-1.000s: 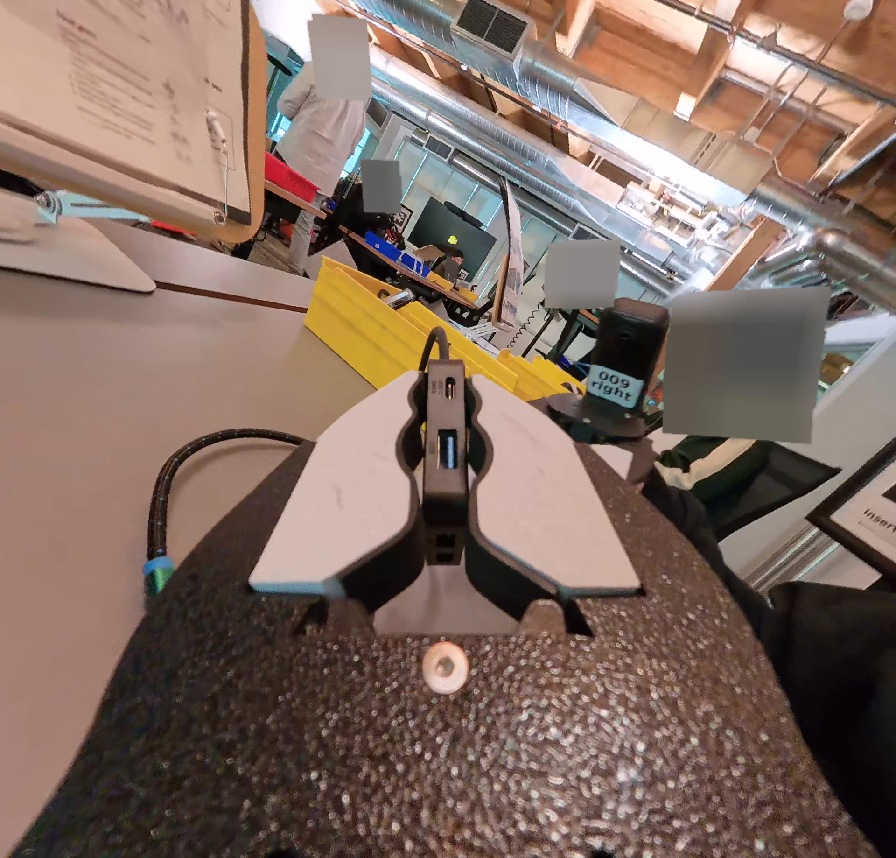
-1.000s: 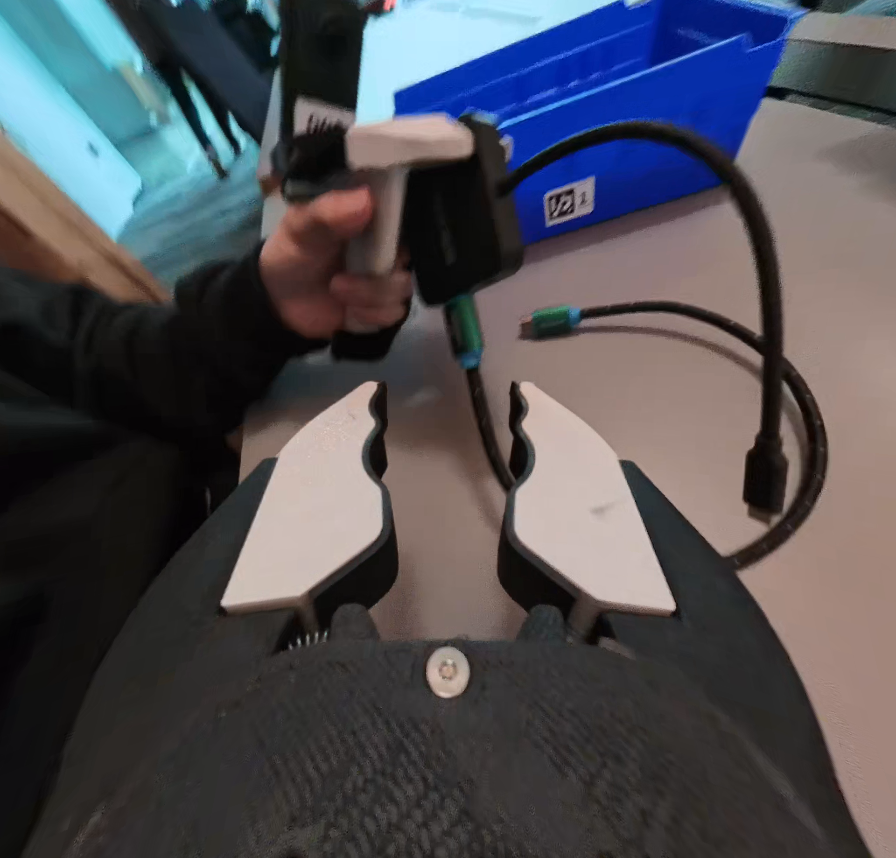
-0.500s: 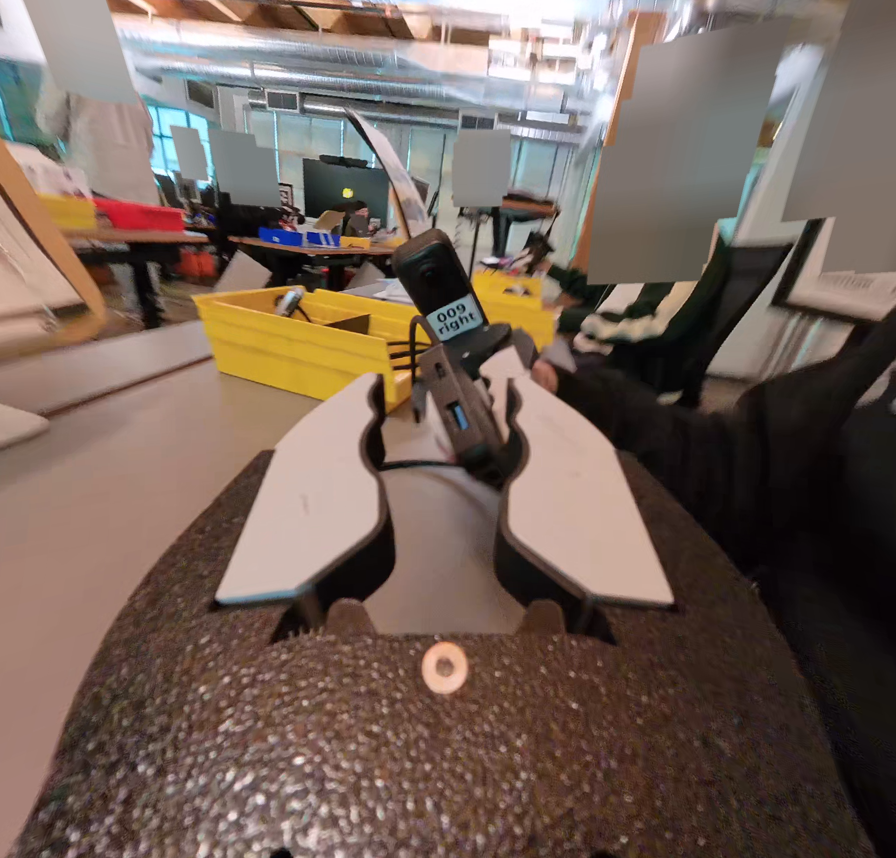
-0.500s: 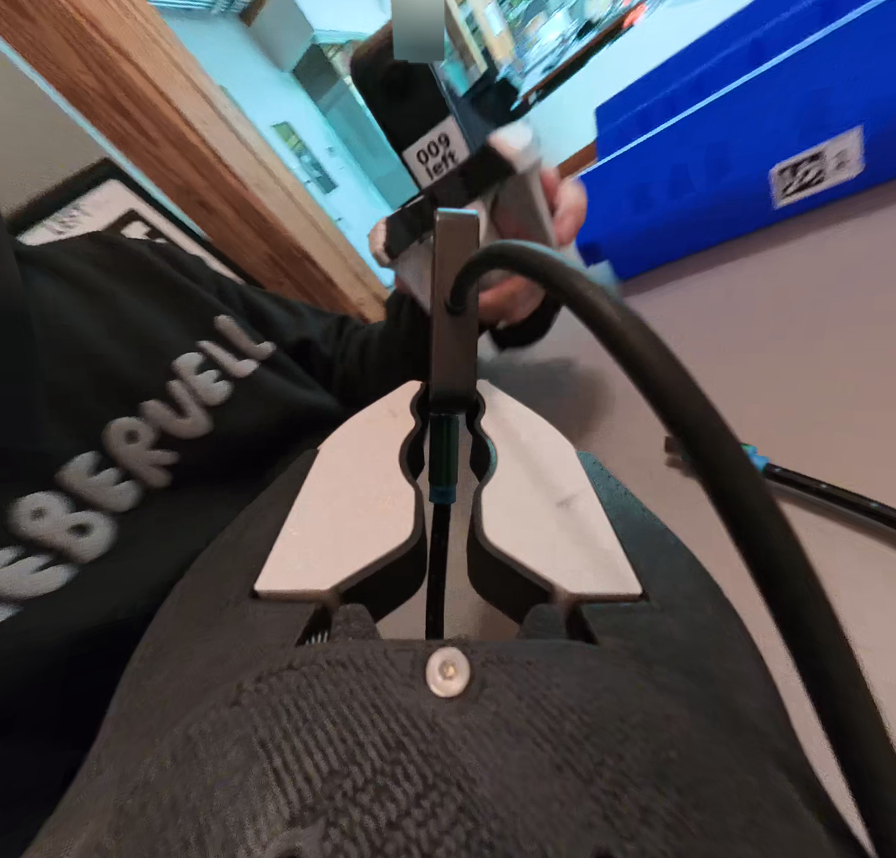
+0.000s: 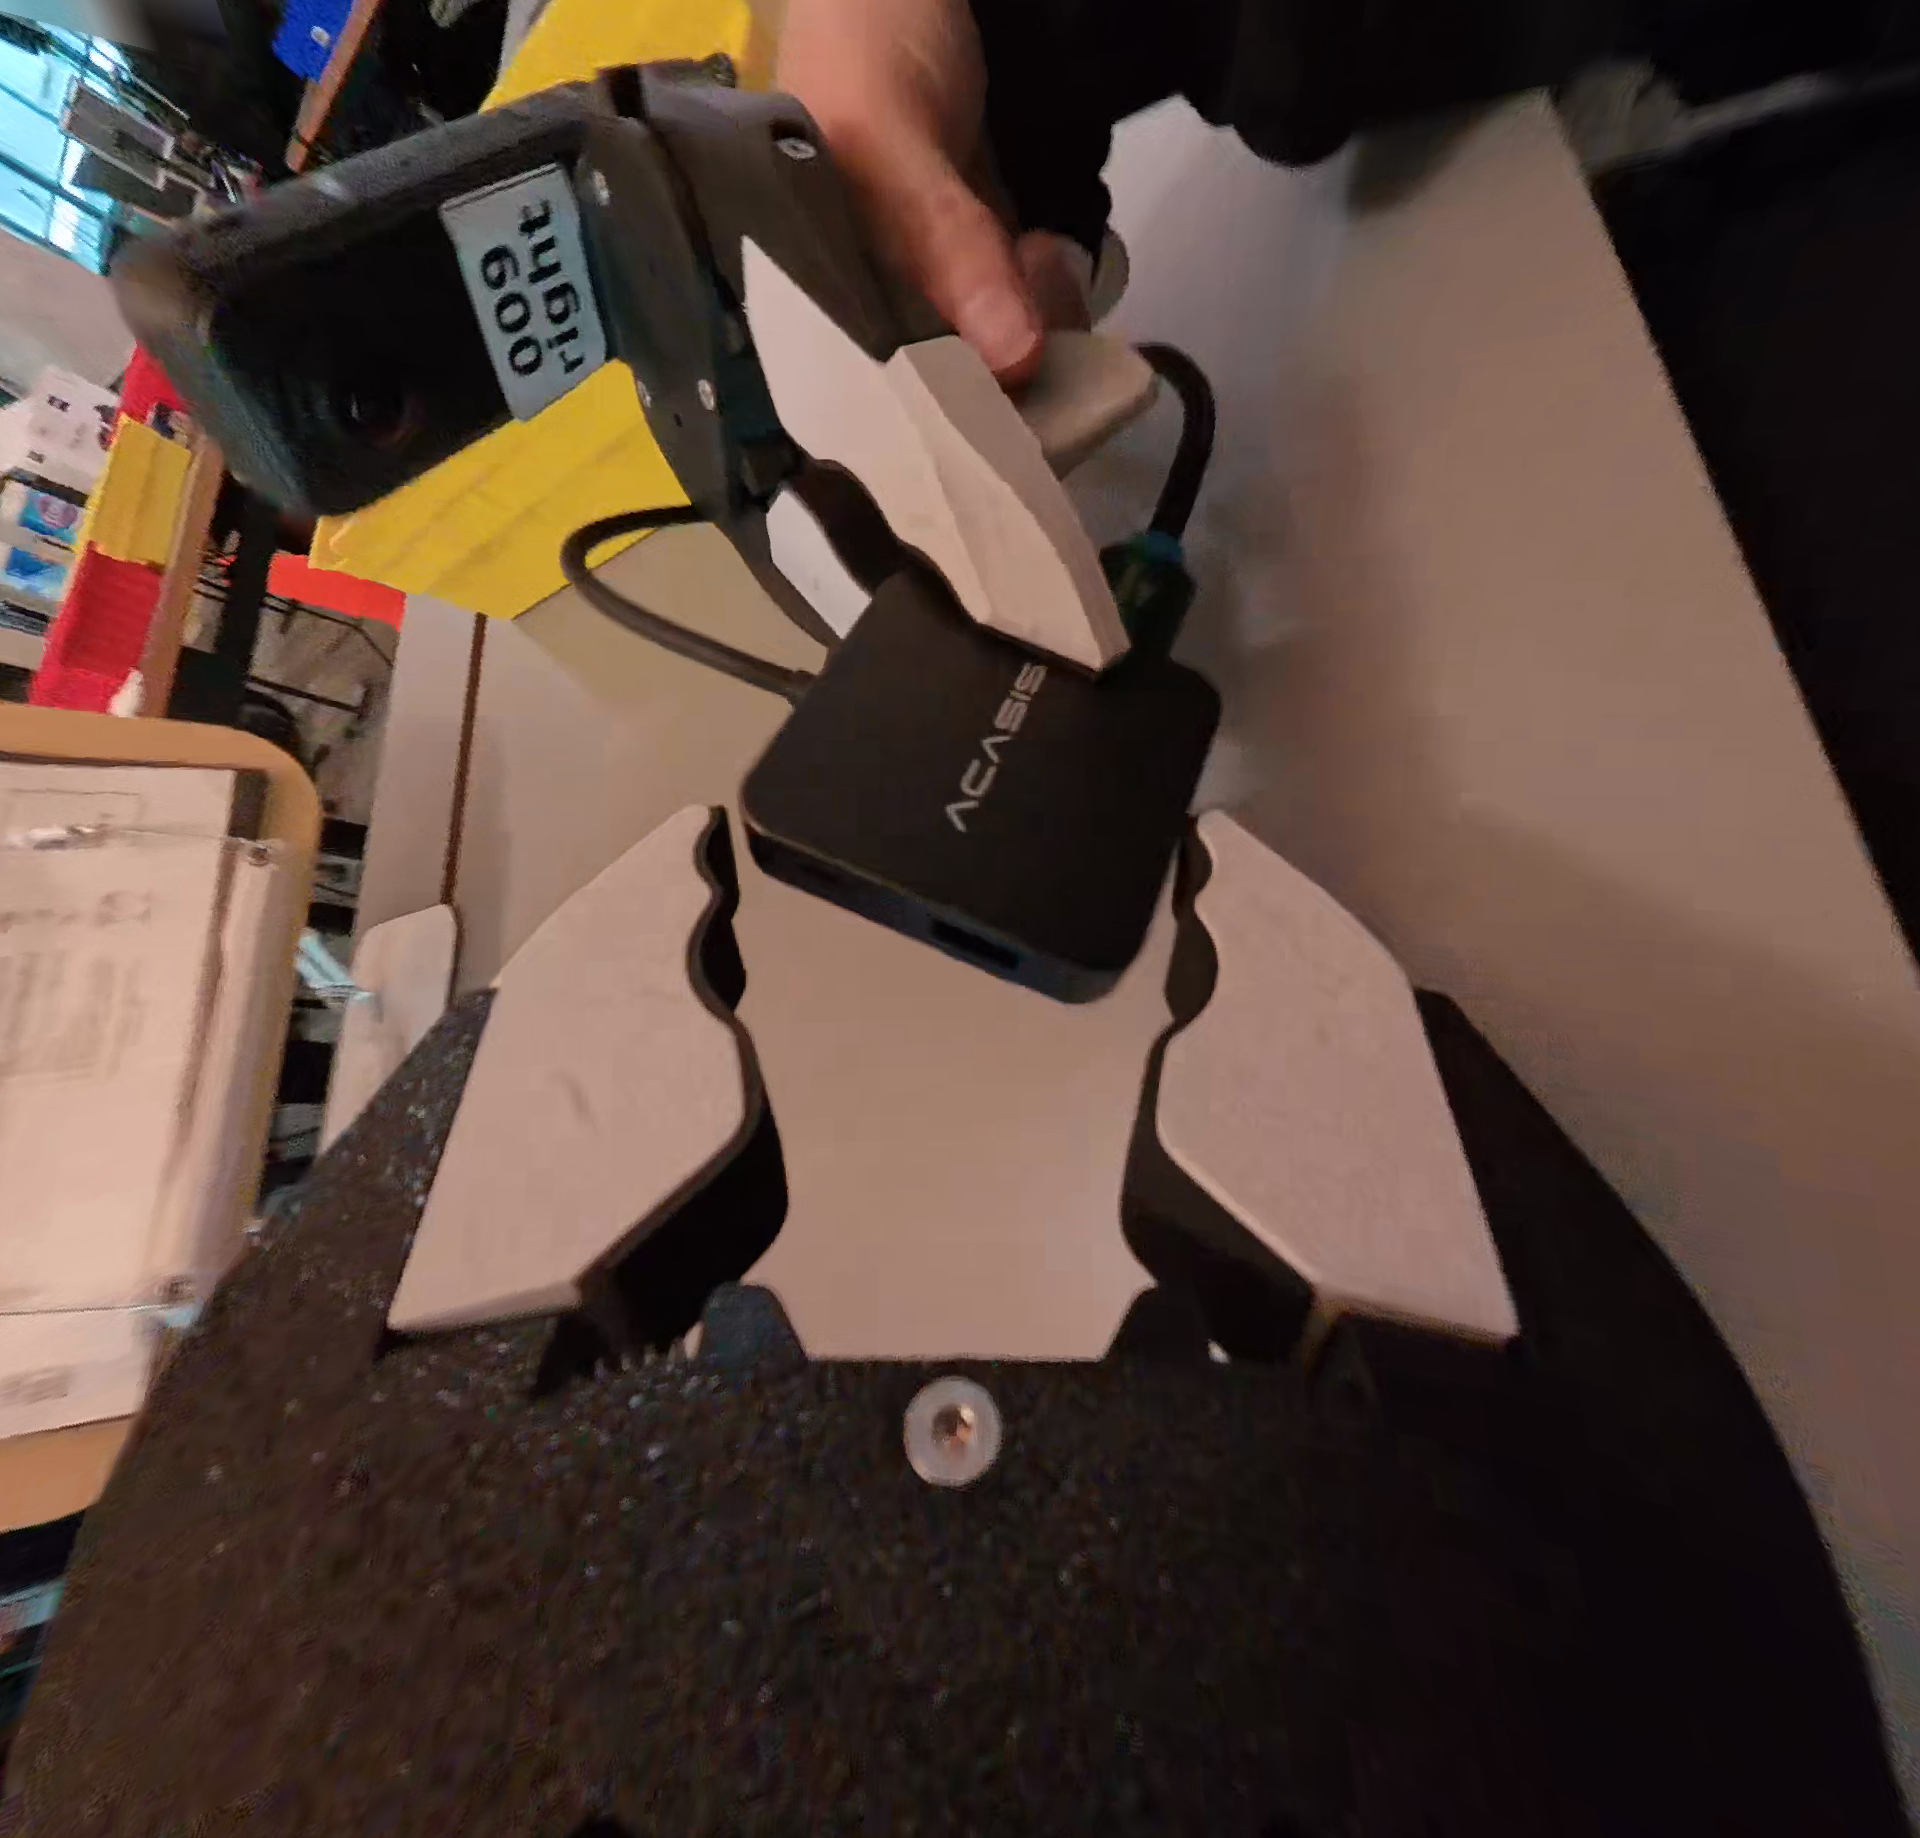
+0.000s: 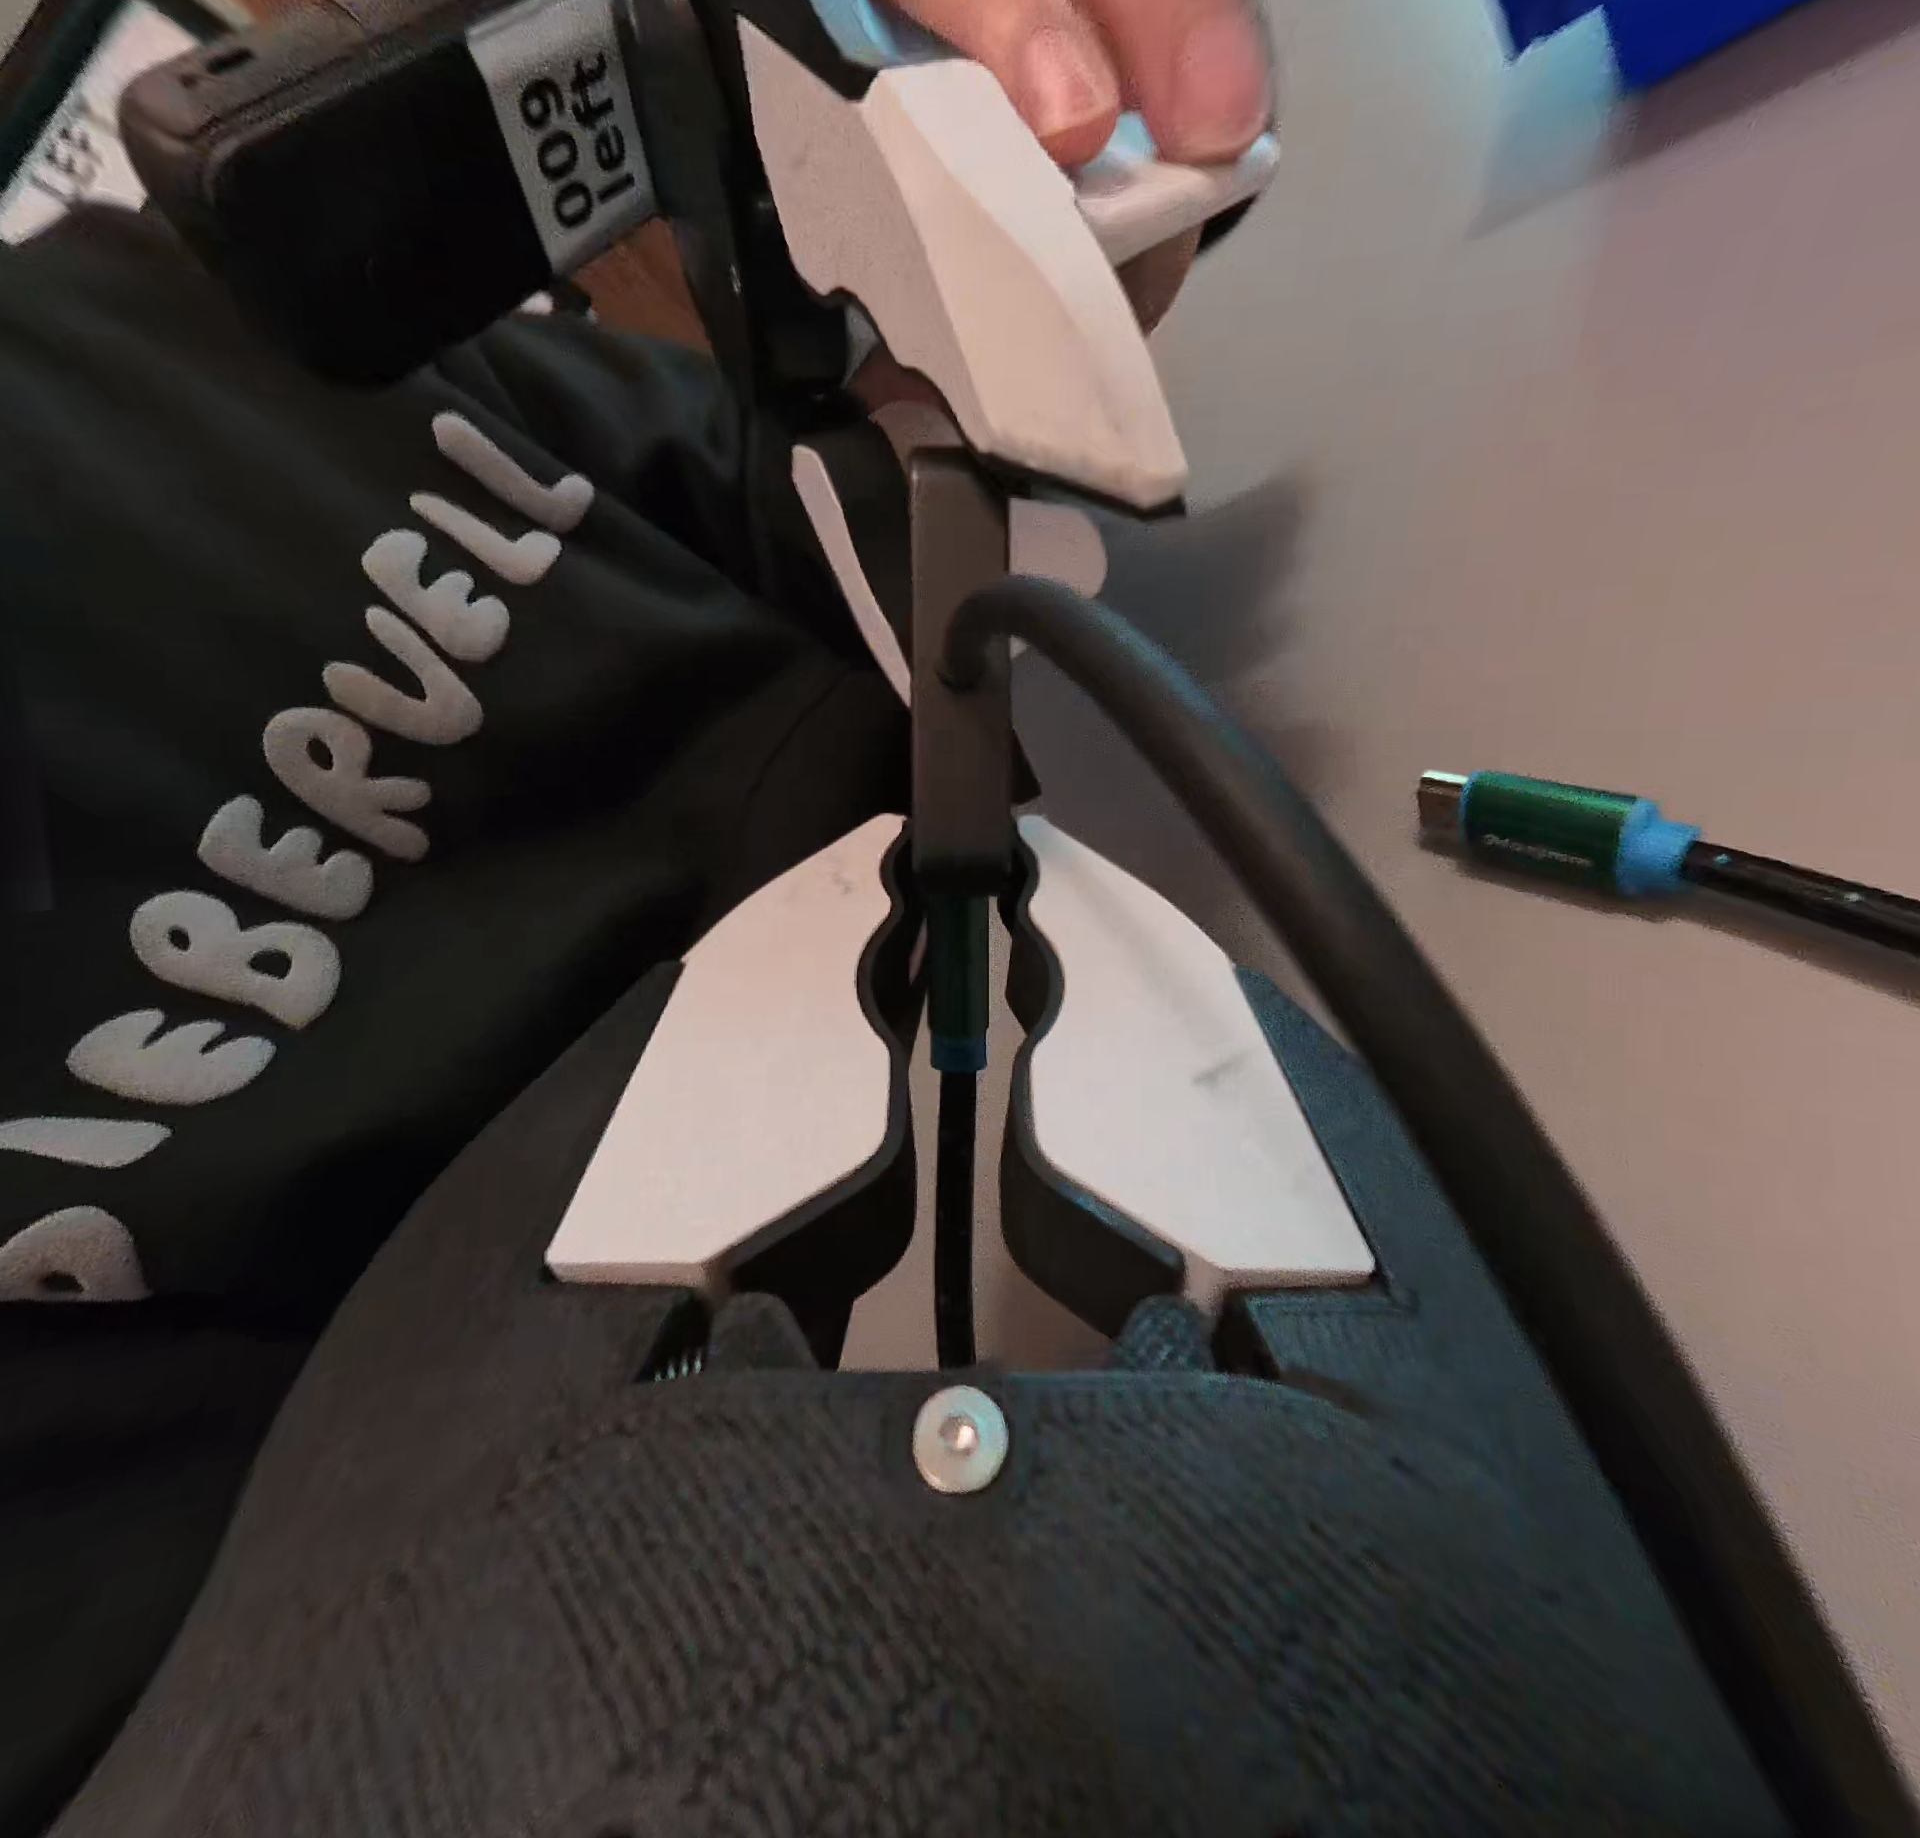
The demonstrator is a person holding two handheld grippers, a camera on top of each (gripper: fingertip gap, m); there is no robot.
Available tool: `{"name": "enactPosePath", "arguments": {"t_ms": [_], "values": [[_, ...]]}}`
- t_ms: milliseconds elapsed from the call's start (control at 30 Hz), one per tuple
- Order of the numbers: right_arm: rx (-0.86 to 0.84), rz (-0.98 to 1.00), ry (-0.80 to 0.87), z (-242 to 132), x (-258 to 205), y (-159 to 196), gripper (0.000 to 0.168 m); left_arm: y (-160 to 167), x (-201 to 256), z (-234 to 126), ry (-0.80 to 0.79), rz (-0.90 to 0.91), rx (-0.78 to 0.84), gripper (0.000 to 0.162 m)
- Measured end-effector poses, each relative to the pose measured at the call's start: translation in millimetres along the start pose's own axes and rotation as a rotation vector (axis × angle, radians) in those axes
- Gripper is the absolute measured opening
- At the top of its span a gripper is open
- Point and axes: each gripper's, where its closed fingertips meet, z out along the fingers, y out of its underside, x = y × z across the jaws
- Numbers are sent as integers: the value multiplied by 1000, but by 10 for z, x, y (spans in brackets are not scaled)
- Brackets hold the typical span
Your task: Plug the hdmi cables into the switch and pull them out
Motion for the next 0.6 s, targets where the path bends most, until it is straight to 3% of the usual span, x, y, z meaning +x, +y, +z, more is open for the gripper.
{"name": "enactPosePath", "arguments": {"t_ms": [67, 133, 367, 600], "values": [[-66, -23, 25, 49, 21, 74, 14, 20, 87, 45, 32, 56, -34, 86], [-82, -20, 32, 57, 28, 91, 14, 51, 161, 85, 72, 58, -61, 82], [-124, -54, -14, -2, -38, 196, 14, -93, 211, 209, 50, 86, 54, 85], [-229, -46, 8, 91, 67, 350, 14, 84, 414, 366, 123, 202, -143, 94]]}}
